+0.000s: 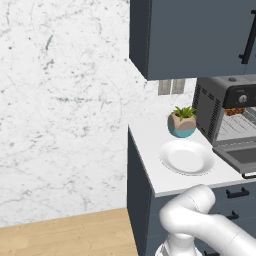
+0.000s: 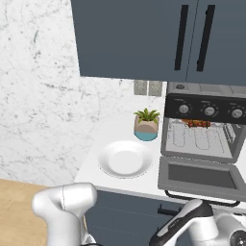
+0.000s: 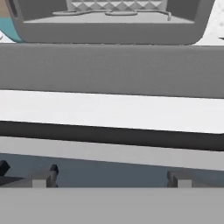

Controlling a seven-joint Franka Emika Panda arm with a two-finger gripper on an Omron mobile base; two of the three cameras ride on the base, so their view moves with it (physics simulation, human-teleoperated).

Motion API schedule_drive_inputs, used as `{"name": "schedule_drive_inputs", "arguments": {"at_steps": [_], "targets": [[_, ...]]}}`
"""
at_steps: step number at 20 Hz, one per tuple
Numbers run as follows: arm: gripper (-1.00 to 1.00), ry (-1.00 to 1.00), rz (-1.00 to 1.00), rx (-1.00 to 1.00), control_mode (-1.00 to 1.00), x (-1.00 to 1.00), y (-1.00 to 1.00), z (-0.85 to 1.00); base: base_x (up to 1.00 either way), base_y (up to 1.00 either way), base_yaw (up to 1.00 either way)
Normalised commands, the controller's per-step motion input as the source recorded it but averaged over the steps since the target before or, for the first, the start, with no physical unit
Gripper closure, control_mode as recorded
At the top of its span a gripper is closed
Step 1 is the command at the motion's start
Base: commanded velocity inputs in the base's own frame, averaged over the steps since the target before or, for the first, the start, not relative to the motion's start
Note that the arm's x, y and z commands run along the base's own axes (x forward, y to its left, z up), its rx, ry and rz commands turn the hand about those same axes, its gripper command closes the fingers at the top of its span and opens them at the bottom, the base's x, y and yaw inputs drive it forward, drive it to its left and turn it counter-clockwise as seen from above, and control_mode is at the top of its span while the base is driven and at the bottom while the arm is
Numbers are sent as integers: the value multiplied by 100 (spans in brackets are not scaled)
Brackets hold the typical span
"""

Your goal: Pick up the kebab skewer and baguette bread, and place them inside the toaster oven. Close the toaster oven door and start by setting the timer.

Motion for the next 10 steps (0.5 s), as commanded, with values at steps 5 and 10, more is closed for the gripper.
{"name": "schedule_drive_inputs", "arguments": {"at_steps": [5,10], "targets": [[-100,-3,-1,2,-100,9,0,1,0,0,0],[-100,-8,-1,0,-100,13,0,0,0,0,0]]}}
